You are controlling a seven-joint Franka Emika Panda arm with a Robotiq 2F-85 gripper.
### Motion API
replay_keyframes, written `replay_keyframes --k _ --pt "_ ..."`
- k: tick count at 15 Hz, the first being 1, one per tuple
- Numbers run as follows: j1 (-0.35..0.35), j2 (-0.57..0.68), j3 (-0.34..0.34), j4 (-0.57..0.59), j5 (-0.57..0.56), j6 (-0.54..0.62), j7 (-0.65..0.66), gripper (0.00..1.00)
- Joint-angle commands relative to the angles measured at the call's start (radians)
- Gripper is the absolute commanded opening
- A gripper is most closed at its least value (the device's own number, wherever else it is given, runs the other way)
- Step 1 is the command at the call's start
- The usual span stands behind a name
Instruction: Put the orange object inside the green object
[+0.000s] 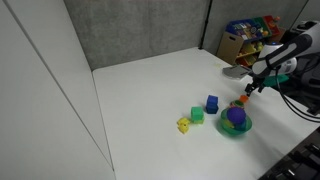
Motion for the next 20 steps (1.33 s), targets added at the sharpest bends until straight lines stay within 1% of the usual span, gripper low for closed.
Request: replay_keyframes --k 1,5,6,7,10,13,15,17,18,19,20 --pt "-0.014 0.039 0.019 0.055 0.002 0.0 -0.009 1.0" --pt "-0.006 0.055 0.021 0.067 -0.002 0.005 -0.006 1.0" --pt "-0.004 0.058 0.02 0.068 -0.003 0.006 -0.004 0.82" --pt "-0.002 0.06 0.02 0.069 -0.004 0.006 -0.003 0.72" --pt "0.003 0.065 0.019 0.071 -0.005 0.009 0.001 0.47" --pt "0.007 0.066 0.02 0.068 -0.003 0.01 0.005 0.25" --pt "0.008 0.063 0.024 0.062 -0.001 0.01 0.003 0.08" --pt "0.008 0.049 0.031 0.046 0.001 0.013 -0.001 0.02" --pt "0.007 0.038 0.034 0.039 0.002 0.011 -0.003 0.02" --pt "0.009 0.027 0.038 0.035 0.004 0.008 -0.002 0.05" --pt "0.011 0.014 0.042 0.027 0.007 0.007 0.001 0.05"
